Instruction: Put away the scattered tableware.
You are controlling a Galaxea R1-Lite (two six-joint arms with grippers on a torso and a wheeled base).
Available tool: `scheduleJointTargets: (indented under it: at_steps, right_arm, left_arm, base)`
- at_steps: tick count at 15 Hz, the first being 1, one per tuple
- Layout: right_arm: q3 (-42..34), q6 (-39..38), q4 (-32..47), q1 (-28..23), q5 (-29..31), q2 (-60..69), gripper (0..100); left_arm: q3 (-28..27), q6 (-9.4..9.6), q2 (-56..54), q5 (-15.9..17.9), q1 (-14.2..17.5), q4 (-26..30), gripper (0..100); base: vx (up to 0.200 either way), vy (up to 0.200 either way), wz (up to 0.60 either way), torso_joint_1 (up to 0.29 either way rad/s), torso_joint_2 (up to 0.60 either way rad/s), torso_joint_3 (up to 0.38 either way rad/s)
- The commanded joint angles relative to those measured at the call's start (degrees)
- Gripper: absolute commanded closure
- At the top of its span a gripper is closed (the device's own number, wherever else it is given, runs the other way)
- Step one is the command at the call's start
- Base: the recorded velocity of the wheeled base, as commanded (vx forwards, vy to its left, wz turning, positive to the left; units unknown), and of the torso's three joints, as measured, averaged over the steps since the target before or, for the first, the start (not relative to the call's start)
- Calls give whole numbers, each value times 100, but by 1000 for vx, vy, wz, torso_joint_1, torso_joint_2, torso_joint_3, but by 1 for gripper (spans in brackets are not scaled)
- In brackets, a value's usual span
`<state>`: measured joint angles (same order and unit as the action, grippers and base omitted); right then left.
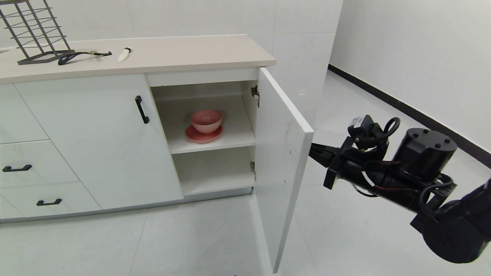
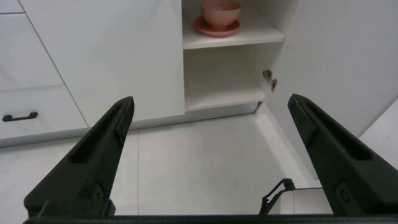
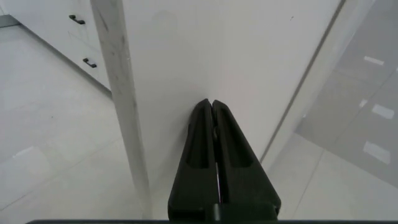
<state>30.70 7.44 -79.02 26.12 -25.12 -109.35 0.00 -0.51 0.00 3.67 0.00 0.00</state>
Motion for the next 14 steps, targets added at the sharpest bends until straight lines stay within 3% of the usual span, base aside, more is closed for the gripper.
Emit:
scheduleJointTargets:
  at_steps: [1, 14]
  right_arm:
    - [165, 3, -26, 200, -1, -166, 100]
    - [1510, -84, -105, 903, 8, -1124, 100]
  left_arm:
    - [0, -2, 0, 2, 0, 0, 0]
    - [0, -2, 0, 2, 0, 0, 0]
  base:
    - [0, 0, 0, 0, 0, 0]
    - [0, 0, 0, 0, 0, 0]
